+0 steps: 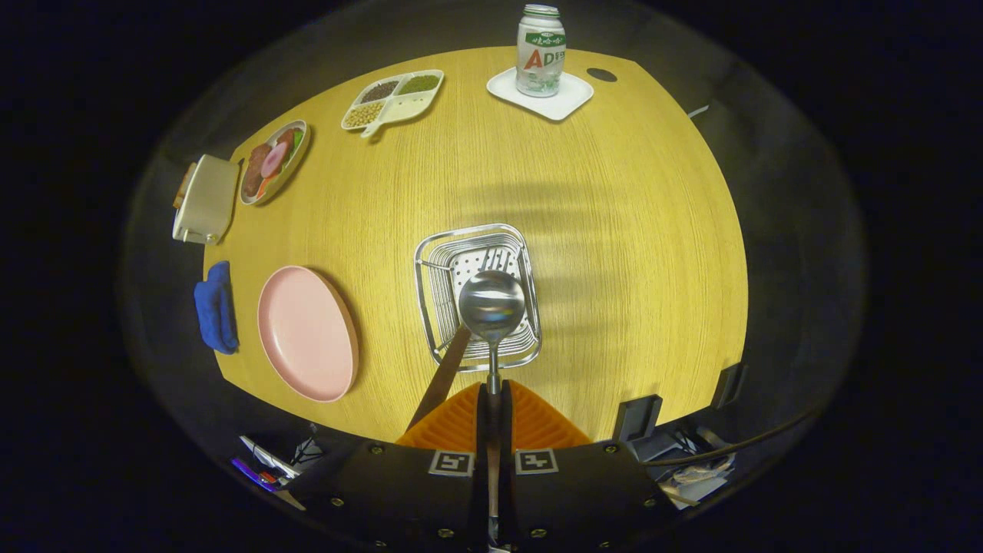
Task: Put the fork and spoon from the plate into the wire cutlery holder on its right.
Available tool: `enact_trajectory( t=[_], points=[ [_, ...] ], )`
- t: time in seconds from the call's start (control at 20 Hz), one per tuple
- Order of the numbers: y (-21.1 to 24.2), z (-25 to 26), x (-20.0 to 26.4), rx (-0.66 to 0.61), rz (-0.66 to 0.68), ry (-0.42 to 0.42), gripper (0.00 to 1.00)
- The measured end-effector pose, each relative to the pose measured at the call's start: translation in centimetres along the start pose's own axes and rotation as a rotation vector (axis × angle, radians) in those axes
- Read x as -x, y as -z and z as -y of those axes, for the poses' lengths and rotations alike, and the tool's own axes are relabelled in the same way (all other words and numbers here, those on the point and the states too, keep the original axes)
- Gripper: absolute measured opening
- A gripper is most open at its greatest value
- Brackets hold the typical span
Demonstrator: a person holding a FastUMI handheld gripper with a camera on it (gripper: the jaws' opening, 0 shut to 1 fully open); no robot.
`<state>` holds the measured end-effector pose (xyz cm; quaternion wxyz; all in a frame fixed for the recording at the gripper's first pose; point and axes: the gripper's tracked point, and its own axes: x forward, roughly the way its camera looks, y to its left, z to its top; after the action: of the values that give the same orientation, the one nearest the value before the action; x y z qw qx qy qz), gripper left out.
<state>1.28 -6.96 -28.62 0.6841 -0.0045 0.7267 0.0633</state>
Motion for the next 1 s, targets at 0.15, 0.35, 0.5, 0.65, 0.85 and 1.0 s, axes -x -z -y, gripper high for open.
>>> enact_trajectory(
  t=[0.15,0.35,0.5,0.65,0.85,1.0],
  points=[
    [-0.22,0.14,-0.56,-0.002,-0.026,0.009,0.05],
    [-0.30,0.09,-0.84,0.008,-0.044,0.021,0.05],
    [-0.32,0.13,-0.76,-0.008,-0.046,0.015,0.05],
    [-0.24,0.06,-0.74,-0.011,-0.044,0.012,0.05],
    [-0.22,0.01,-0.72,-0.018,-0.053,0.010,0.07],
    [-0.28,0.02,-0.71,-0.020,-0.051,0.005,0.08]
  ],
)
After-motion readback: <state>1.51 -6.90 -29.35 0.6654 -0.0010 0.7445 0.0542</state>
